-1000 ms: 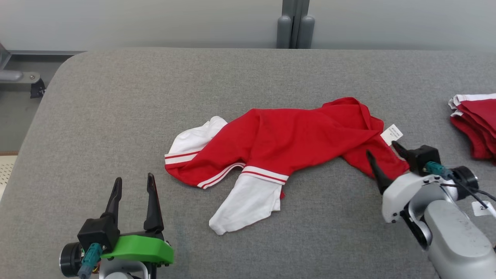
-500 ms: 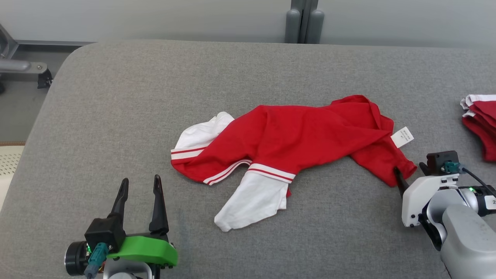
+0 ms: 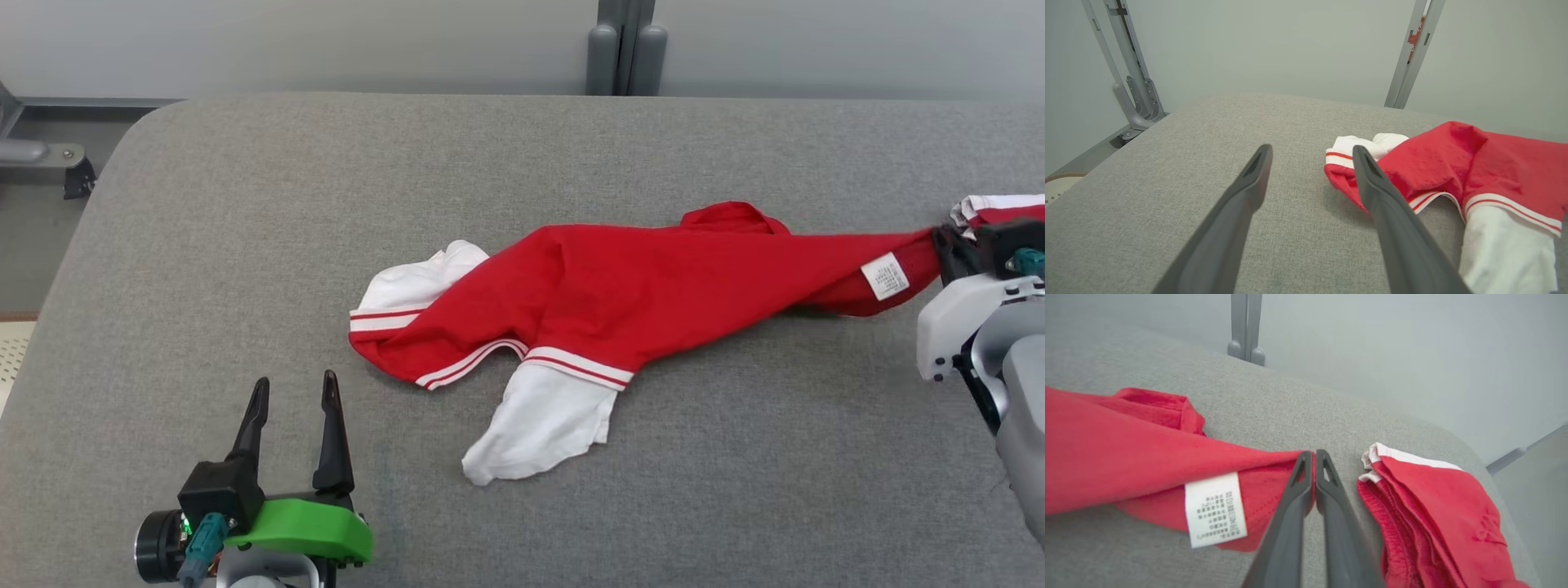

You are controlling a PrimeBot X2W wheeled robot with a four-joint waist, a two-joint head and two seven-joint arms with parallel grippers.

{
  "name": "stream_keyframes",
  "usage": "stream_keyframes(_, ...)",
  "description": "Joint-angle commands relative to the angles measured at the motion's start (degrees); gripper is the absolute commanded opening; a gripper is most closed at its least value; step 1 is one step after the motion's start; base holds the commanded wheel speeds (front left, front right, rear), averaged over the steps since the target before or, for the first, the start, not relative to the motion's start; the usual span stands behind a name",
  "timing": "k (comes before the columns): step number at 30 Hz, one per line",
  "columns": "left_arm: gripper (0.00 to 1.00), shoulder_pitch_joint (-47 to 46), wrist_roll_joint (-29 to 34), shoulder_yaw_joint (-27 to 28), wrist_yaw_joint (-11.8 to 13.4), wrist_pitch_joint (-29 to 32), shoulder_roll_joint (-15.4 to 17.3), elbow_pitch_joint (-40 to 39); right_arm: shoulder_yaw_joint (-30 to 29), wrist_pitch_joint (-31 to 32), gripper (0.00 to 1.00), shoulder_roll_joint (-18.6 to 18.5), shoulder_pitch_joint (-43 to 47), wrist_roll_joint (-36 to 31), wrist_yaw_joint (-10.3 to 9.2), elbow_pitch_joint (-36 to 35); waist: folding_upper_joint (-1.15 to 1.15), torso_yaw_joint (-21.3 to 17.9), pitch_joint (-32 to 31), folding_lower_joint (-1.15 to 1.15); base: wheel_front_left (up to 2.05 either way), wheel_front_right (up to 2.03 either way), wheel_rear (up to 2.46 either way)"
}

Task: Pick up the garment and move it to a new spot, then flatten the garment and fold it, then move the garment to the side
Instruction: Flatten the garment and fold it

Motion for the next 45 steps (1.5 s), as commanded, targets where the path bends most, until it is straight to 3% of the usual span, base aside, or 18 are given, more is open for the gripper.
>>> stream_keyframes(1,1.00,0.20,0.00,0.03,0.05,-0.02,0.21,-0.12,0.07,-0.96,0.00,0.27,-0.50,-1.20,-0.09,-0.36,0.00,-0.64,0.33,0.00,0.00,0.00,0.00)
stream_keyframes(8,1.00,0.07,-0.06,0.38,0.20,-0.02,0.28,-0.30,1.99,-4.05,0.00,3.00,3.71,-4.06,-0.10,-3.75,0.00,-2.67,0.70,0.00,0.00,0.00,0.00)
stream_keyframes(14,1.00,0.26,-0.12,0.84,0.42,-0.02,0.47,-0.80,3.81,-4.57,0.00,5.18,13.06,-3.70,-0.09,-11.22,0.00,-5.01,1.11,0.00,0.00,0.00,0.00)
stream_keyframes(26,1.00,-0.85,0.06,1.13,0.45,-0.02,0.71,-0.89,4.33,-4.61,0.00,5.55,24.12,-0.61,-0.10,-18.34,0.00,-7.40,1.61,0.00,0.00,0.00,0.00)
stream_keyframes(27,1.00,-0.87,0.04,1.12,0.39,-0.02,0.73,-0.86,4.00,-4.61,0.31,5.71,24.48,-0.31,-0.10,-18.85,0.00,-7.46,1.55,0.00,0.00,0.00,0.00)
stream_keyframes(28,1.00,-0.92,0.02,1.11,0.30,-0.02,0.72,-0.82,3.48,-4.62,0.88,5.94,25.13,0.02,-0.09,-19.71,0.00,-7.52,1.46,0.00,0.00,0.00,0.00)
stream_keyframes(29,1.00,-0.95,0.02,1.12,0.24,-0.02,0.72,-0.79,2.93,-4.62,1.00,6.18,25.56,0.41,-0.09,-20.54,0.00,-7.56,1.38,0.00,0.00,0.00,0.00)
stream_keyframes(38,1.00,-0.27,-0.21,0.89,-0.01,-0.02,0.59,-0.53,-5.89,-4.61,1.00,7.21,30.80,0.40,-0.09,-32.76,0.00,-7.95,0.08,0.00,0.00,0.00,0.00)
stream_keyframes(45,1.00,0.09,-0.15,-1.37,-0.90,-0.02,0.37,0.40,-11.06,-4.63,1.00,10.42,32.38,-2.33,-0.09,-40.03,0.00,-7.99,-1.23,0.00,0.00,0.00,0.00)
